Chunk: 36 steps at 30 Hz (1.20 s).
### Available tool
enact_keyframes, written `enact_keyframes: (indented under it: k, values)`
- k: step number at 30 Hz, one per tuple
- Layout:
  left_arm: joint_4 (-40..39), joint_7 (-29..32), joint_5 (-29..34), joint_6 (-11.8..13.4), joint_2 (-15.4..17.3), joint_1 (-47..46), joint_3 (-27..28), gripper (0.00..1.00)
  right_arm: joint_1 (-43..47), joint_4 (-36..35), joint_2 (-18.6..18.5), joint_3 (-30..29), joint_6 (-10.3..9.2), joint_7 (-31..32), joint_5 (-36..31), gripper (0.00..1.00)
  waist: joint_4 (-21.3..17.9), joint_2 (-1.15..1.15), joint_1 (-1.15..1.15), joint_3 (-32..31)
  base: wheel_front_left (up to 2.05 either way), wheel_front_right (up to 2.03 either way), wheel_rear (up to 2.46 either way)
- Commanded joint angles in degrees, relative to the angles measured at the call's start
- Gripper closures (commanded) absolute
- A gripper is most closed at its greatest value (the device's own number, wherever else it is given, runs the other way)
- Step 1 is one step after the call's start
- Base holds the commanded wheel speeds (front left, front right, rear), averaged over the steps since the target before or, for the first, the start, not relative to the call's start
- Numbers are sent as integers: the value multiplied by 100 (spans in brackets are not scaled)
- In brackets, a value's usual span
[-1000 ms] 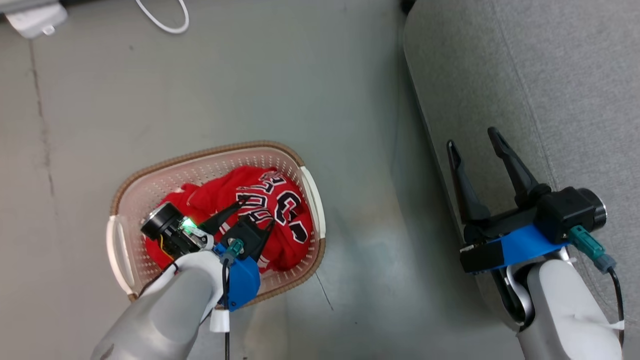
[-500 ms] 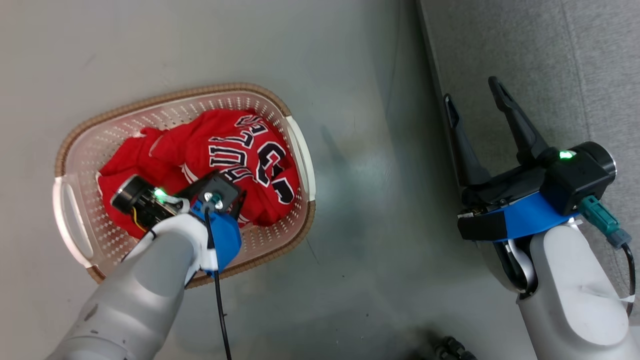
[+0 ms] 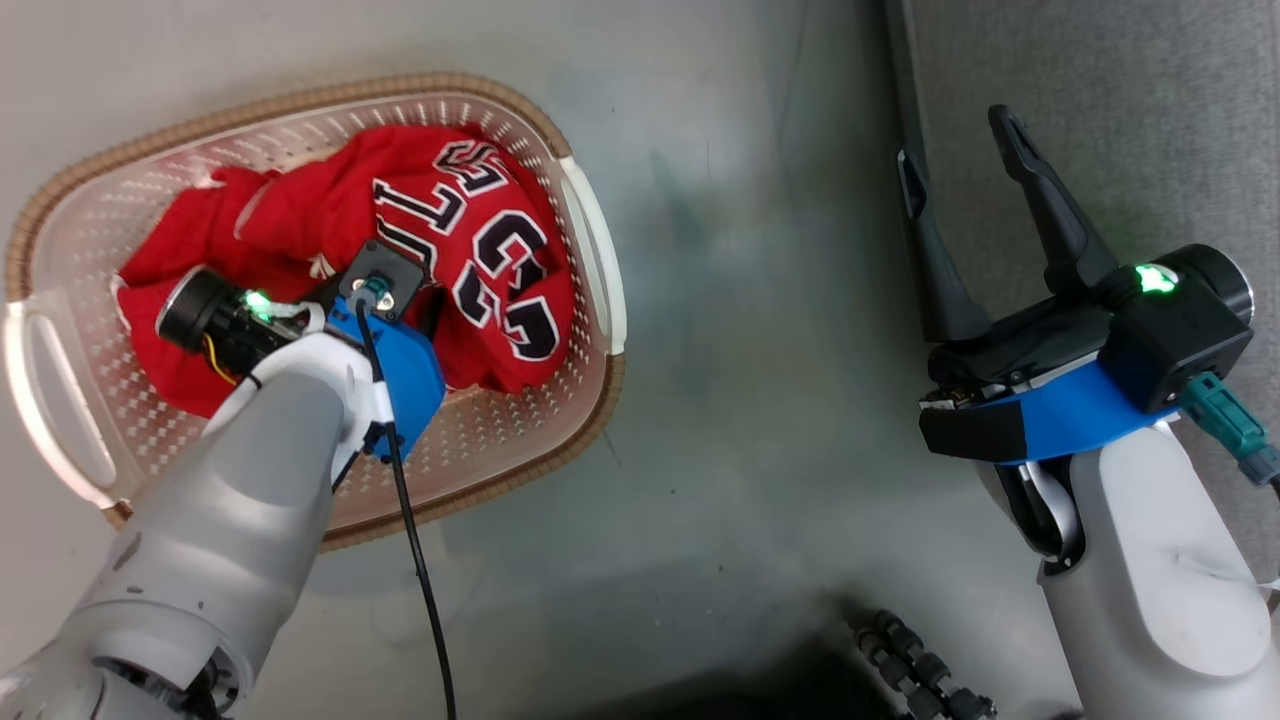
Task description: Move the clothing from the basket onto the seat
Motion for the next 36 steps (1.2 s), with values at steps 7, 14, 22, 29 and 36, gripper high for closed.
enact_keyframes:
  k: [7, 14, 22, 29, 36]
  values:
    - [97, 189, -130, -5, 69, -339, -207, 0, -145, -137, -3, -36, 3, -20, -13, 0, -104, 0, -1, 395, 0, 0, 0]
    - [191, 477, 48, 60, 105, -587, -451, 0, -147, -270, 14, -113, 3, -20, -35, 0, -137, 0, -1, 626, 0, 0, 0]
    - [232, 827, 68, 194, 111, -669, -559, 0, -170, -324, 48, -106, 2, -20, -68, 0, -155, 0, -1, 727, 0, 0, 0]
    - [240, 1012, 88, 250, 85, -674, -657, 100, -168, -315, 52, -143, 3, -20, -85, 0, -164, 0, -1, 740, 0, 0, 0]
    - [237, 885, 16, 226, -54, -599, -680, 100, -182, -285, 15, -199, 2, -20, -114, 0, -77, 0, -1, 566, 0, 0, 0]
